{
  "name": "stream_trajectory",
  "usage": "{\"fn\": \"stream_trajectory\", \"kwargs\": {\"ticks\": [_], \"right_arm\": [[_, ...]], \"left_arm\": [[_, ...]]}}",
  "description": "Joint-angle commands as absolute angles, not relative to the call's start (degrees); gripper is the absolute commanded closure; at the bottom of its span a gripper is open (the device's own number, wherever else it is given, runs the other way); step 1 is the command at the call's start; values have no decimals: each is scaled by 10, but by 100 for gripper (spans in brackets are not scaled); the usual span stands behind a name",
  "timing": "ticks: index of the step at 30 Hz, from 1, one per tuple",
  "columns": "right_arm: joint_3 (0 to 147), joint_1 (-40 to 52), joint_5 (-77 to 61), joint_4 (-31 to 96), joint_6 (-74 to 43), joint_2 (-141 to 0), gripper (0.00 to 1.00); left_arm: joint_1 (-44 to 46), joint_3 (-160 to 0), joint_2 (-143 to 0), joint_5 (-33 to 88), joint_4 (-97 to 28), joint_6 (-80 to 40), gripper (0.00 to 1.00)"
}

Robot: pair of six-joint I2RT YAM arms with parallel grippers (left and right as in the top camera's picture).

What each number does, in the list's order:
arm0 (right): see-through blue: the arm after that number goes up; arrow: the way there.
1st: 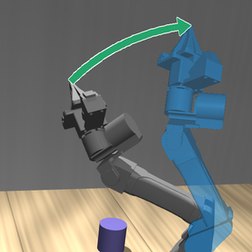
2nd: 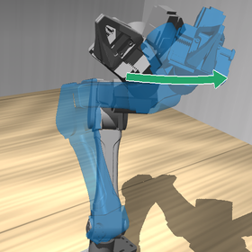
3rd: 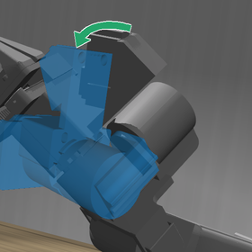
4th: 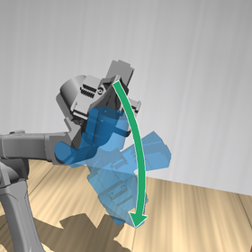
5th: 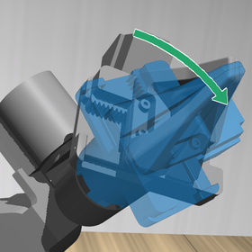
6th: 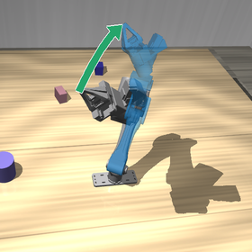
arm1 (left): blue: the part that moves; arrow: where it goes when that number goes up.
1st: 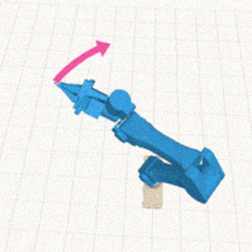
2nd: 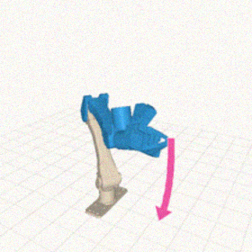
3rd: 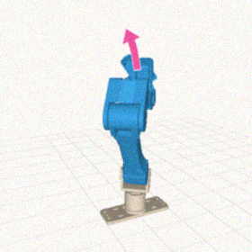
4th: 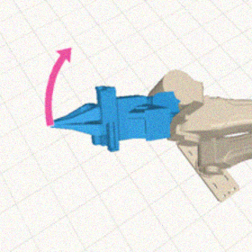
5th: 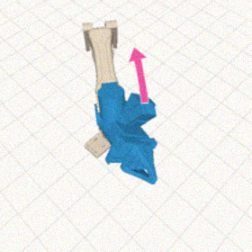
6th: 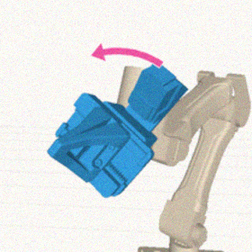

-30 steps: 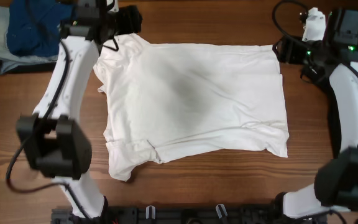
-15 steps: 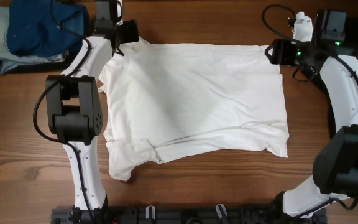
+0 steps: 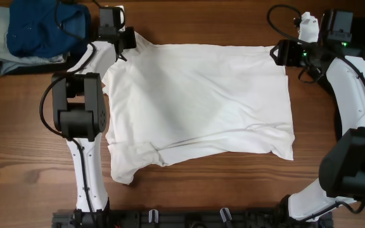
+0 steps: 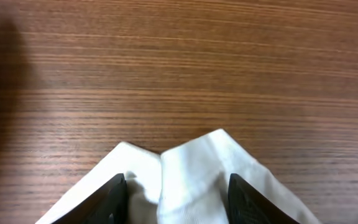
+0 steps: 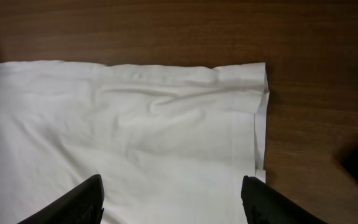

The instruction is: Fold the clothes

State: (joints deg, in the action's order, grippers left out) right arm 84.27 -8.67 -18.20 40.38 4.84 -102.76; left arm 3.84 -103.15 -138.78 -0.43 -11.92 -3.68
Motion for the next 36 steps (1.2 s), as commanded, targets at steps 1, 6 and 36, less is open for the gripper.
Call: {"fn": "stream_trajectory", "kwargs": {"ticks": [1,6,36], "right_arm": [[855,-85,-189,401,58,-1030,29],[855,-85,-176,399,54,-1030,29],[855,-85,-177,437,59,-1030,28]], "left_arm": [[38,-1040,-1391,-12,-104,-34,63],[39,-1044,-1388,-28,-90,-34,88],[153,-1038,-1209,19,-840,-171,96]]}}
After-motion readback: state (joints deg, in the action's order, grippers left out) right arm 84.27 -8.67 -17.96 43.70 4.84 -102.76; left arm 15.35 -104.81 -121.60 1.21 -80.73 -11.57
